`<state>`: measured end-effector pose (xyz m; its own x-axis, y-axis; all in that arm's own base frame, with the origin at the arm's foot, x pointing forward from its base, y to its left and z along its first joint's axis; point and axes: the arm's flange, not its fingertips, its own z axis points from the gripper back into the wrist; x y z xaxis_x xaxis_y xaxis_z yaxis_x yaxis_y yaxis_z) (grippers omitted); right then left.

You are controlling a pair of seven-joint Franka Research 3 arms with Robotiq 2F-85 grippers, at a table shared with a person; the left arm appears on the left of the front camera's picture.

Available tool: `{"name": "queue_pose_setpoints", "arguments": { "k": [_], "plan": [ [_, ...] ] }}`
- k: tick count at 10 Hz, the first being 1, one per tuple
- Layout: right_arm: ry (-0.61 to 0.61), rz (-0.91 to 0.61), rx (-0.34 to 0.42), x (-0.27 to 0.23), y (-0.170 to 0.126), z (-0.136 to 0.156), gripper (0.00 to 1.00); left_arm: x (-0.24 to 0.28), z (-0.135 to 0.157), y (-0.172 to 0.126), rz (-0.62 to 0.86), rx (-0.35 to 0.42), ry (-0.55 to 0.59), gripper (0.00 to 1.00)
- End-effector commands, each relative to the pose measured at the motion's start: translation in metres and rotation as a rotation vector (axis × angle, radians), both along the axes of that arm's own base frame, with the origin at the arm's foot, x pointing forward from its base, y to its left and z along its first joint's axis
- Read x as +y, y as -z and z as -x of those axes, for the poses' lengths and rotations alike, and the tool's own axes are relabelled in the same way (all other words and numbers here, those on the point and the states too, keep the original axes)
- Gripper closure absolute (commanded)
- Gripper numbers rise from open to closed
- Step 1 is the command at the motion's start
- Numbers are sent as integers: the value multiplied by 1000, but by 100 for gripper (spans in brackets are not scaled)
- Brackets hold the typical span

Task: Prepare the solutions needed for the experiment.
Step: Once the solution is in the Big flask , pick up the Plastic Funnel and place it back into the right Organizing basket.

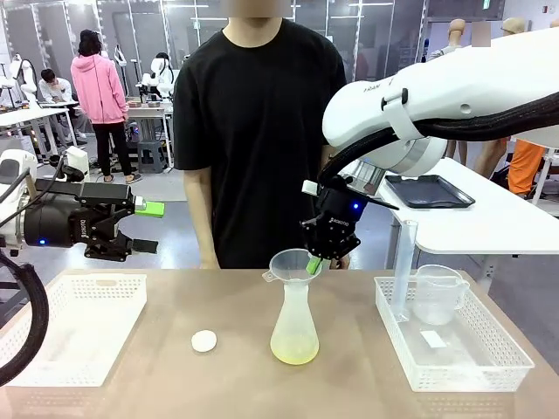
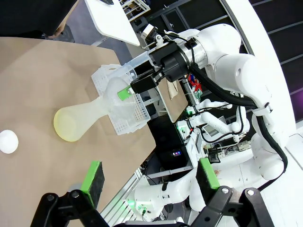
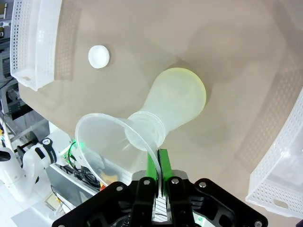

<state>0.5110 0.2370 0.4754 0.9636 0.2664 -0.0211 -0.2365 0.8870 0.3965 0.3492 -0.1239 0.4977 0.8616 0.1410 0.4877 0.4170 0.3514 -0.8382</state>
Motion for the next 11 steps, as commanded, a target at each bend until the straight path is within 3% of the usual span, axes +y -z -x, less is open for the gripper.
{"name": "queue_pose_setpoints", "arguments": {
  "k": [1, 7, 11],
  "plan": [
    [8, -4, 13, 6, -6, 3, 100, -1, 1, -3, -2, 13, -8, 0],
    [27, -8, -82, -5, -58, 34, 100, -1, 1, -3, -2, 13, -8, 0],
    [4, -66, -220, -14, -102, 49, 100, -1, 1, -3, -2, 13, -8, 0]
  ]
}}
